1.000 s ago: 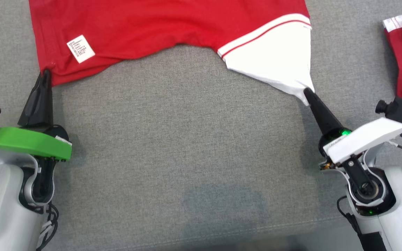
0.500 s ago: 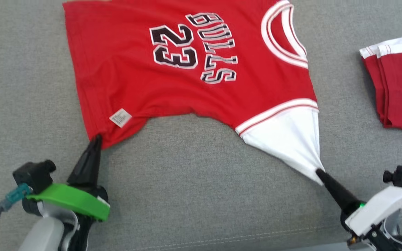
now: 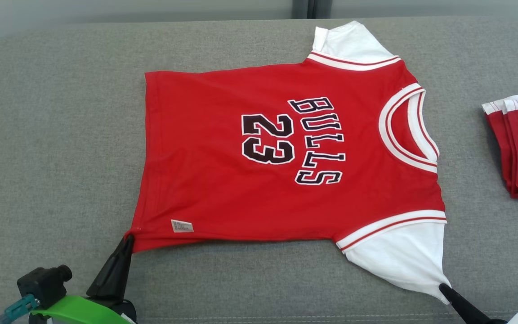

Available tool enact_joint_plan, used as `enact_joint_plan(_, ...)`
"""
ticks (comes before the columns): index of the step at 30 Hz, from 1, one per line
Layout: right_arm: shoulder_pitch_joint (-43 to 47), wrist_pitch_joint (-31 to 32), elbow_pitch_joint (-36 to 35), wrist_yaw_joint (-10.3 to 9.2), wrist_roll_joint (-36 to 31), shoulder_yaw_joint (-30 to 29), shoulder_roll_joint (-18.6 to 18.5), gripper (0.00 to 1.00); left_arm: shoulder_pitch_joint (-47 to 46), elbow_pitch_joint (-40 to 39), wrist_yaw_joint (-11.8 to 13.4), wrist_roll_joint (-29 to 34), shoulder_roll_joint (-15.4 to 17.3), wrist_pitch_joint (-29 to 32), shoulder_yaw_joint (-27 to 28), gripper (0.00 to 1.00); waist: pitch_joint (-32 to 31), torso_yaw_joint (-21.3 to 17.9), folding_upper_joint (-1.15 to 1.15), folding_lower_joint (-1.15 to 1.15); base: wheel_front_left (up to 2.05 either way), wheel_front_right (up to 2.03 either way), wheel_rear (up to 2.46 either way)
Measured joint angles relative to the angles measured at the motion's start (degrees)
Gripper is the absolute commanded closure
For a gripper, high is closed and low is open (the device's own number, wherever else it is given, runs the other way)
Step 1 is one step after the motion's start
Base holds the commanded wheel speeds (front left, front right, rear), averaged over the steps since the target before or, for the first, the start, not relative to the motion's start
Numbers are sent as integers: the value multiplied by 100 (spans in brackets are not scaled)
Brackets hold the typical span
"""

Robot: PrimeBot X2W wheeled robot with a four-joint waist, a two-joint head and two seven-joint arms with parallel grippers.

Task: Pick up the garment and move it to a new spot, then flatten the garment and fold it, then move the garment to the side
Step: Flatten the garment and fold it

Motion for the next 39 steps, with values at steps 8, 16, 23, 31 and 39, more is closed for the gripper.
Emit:
enact_joint_plan(8,-296,-9,-710,180,-8,-36,-120,100,117,-458,-1,-122,82,186,-141,100,99,17,0,0,0,0,0)
enact_joint_plan(16,-1061,264,-1216,216,-104,-336,-742,100,-153,-1020,-9,-371,472,900,-255,100,420,-83,0,0,0,0,0)
enact_joint_plan(23,-1651,526,-984,-12,-104,-468,-932,100,-859,-1145,-10,-857,734,1512,-5,100,664,-92,0,0,0,0,0)
enact_joint_plan(31,-2512,744,-658,-218,-111,-393,-1010,100,-1383,-1049,7,-981,1094,2131,131,100,883,-18,0,0,0,0,0)
enact_joint_plan(39,-3187,1016,-305,-308,-346,1,-1058,100,-1829,-809,76,-1053,1043,2495,89,100,1170,-30,0,0,0,0,0)
